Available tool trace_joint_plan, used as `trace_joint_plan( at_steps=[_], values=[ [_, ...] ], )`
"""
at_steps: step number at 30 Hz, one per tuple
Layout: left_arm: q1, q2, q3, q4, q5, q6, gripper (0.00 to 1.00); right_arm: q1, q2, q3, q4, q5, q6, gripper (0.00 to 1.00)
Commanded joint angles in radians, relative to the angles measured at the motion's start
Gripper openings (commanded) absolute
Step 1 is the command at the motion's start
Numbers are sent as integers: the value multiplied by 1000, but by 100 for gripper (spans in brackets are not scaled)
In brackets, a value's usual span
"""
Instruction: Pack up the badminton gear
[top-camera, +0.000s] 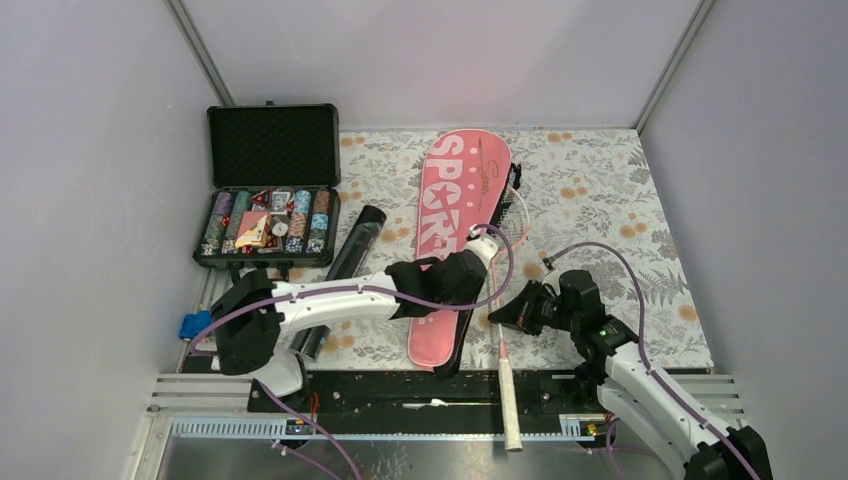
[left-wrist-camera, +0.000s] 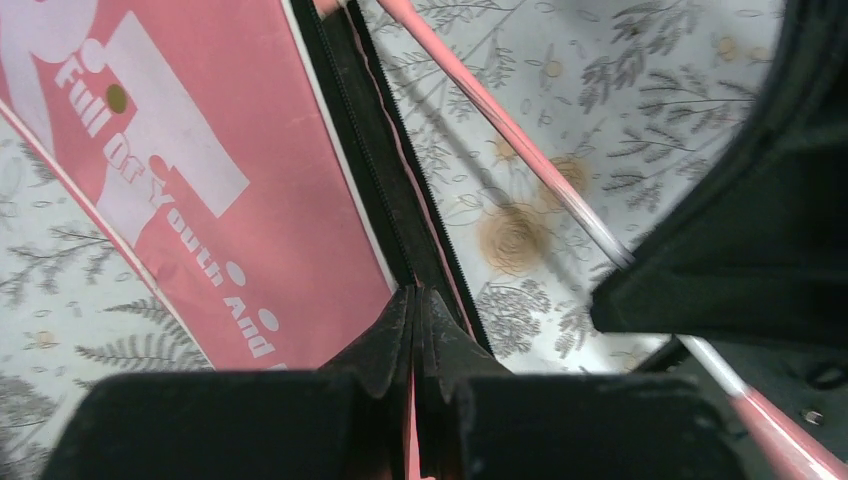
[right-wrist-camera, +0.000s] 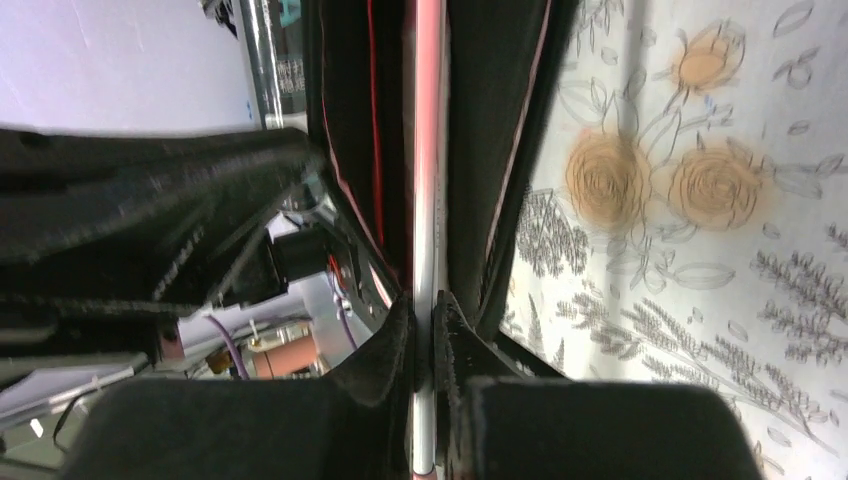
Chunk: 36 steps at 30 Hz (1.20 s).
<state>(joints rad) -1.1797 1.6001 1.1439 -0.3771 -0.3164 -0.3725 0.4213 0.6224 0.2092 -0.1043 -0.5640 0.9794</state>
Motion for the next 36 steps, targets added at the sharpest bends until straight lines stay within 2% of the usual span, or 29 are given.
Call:
trace_joint_plan(
  at_steps=[1, 5, 8, 13, 19, 20, 25, 26, 29, 36],
  values=[
    [2, -103, -52, 123, 103, -56, 0, 7, 41, 20, 247, 99, 33, 0],
    [2, -154, -109, 176, 163, -140, 0, 7, 149, 31, 381, 154, 16, 0],
    [2, -187, -153, 231, 211, -171, 0, 7, 275, 54, 496, 110, -43, 0],
    [1, -203, -163, 218, 203, -164, 0, 7, 458, 107, 565, 31, -82, 0],
    [2, -206, -180, 210, 193, -166, 0, 7, 558, 97, 655, 29, -89, 0],
    [1, -201, -180, 194, 167, -170, 3, 7, 572, 92, 679, 27, -85, 0],
    [-5, -161, -188, 152, 90, -192, 42, 7, 605, 80, 748, -6, -45, 0],
    [-8, -151, -185, 152, 82, -191, 47, 7, 603, 79, 754, -8, -39, 0],
    [-24, -112, -161, 133, 40, -182, 52, 7, 580, 76, 747, 1, -29, 0],
    [-59, -6, -96, 68, -51, -203, 55, 7, 530, 106, 657, 24, -37, 0]
  ],
)
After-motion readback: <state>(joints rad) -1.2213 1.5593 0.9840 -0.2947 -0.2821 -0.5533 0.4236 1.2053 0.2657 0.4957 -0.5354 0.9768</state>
